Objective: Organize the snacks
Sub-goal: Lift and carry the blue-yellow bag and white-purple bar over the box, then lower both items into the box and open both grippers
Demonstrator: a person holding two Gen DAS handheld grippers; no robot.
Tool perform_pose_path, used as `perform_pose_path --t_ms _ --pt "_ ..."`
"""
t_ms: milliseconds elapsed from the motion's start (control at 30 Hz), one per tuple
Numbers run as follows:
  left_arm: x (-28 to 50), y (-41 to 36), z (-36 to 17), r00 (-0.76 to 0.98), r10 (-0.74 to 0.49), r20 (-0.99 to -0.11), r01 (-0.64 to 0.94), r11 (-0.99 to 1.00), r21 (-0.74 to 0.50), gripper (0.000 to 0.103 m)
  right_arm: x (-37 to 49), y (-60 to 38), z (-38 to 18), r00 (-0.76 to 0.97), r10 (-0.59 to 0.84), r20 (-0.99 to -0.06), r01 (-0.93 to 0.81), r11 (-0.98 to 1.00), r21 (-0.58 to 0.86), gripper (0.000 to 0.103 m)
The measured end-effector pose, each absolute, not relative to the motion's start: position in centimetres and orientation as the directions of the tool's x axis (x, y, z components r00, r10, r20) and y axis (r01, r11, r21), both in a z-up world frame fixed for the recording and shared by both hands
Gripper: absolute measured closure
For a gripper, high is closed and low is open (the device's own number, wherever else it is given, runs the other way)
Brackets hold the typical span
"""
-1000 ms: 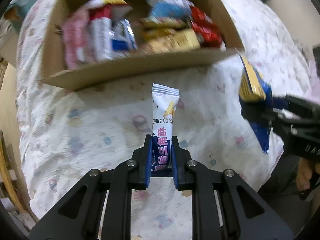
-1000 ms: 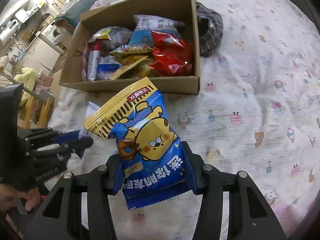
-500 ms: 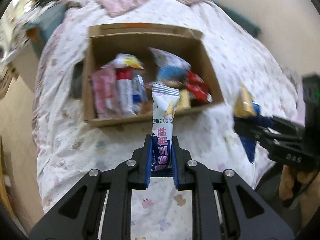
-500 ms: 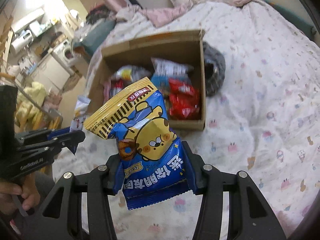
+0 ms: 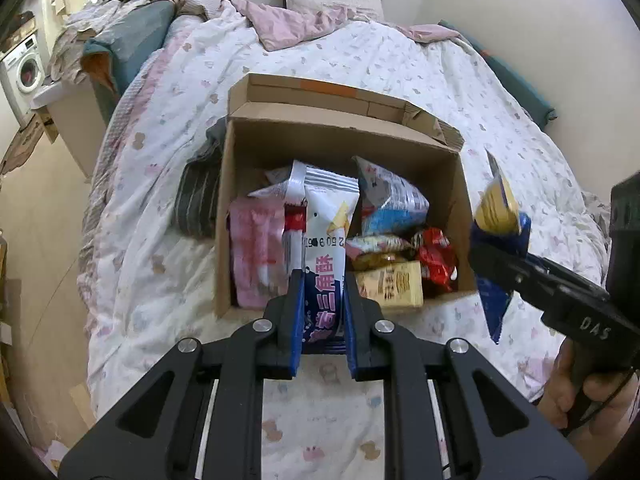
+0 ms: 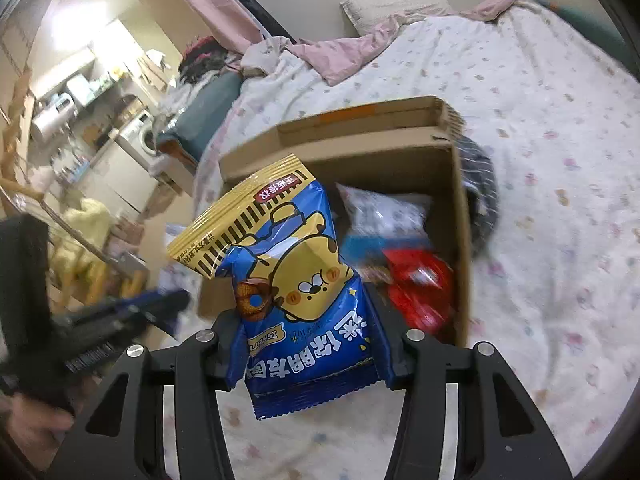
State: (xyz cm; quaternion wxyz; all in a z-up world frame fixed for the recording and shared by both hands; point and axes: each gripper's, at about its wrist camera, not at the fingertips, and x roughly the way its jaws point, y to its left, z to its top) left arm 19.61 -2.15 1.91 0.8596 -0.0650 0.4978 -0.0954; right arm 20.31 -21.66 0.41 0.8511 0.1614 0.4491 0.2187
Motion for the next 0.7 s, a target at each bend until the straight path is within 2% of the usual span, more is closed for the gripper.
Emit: perform_pose_path --t_ms 200,367,467,700 --pt "21.8 -3.1 -0.1 0.473 -0.248 -0.846 0.122 0.969 -0.217 0.089 23.6 -21.1 -2.3 0.468 0.549 -0.692 -0.145 0.821 0.553 0.051" --pt "22.8 -3.3 -2.1 0.417 -0.278 -0.865 0.110 0.960 -0.256 0.089 24.9 -20.4 -4.5 0.426 0.529 -0.734 -0.139 0.840 0.525 0.050" --pt "23.3 -3.7 -2.4 0.420 -0.248 -0.873 0.109 0.969 -0.223 0.089 25.4 -20.8 -4.9 0.430 0.518 -0.740 -0.114 0.844 0.525 0.049" --pt "23.3 -4.5 -2.7 0.400 -0.271 -0.876 0.127 0.963 -0.239 0.088 25.8 -21.4 -5.5 0.420 0.529 -0.738 -0.091 0.833 0.546 0.048"
